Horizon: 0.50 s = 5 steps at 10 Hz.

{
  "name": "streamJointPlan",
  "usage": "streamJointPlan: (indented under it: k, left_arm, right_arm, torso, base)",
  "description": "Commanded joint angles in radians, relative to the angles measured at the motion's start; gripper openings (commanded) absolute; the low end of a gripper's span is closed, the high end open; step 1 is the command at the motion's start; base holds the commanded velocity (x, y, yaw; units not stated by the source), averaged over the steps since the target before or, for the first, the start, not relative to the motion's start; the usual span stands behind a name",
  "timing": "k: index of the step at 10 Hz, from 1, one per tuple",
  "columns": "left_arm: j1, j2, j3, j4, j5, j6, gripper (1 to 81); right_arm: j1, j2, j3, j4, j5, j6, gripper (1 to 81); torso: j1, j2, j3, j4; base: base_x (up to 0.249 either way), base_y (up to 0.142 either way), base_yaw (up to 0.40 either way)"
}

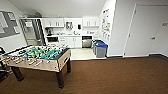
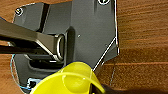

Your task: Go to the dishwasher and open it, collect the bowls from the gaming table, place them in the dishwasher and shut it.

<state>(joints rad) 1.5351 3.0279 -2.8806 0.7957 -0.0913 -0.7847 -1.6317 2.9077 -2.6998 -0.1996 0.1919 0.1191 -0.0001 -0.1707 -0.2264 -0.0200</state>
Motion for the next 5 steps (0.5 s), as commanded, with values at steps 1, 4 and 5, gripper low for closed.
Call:
streamJointPlan:
  k: [1, 4, 5]
  left_arm:
    - [-0.043, -0.007, -0.006, -0.007, 0.038, 0.002, 1.0]
    - [-0.043, -0.004, -0.006, -0.006, 0.039, 0.002, 1.0]
    - [-0.043, -0.004, -0.006, -0.006, 0.039, 0.002, 1.0]
  right_arm:
    - [0.029, -0.011, -0.008, -0.011, -0.046, -0.004, 1.0]
    - [0.026, -0.009, -0.008, -0.009, -0.046, -0.004, 1.0]
    - [0.026, -0.009, -0.008, -0.009, -0.046, -0.004, 1.0]
  torso:
    - [0.000, 0.000, 0.000, 0.000]
    - [0.000, 0.000, 0.000, 0.000]
    - [0.000, 0.000, 0.000, 0.000]
  base:
    - [0.133, 0.000, 0.000]
    - [0.135, 0.000, 0.000]
    - [0.137, 0.000, 0.000]
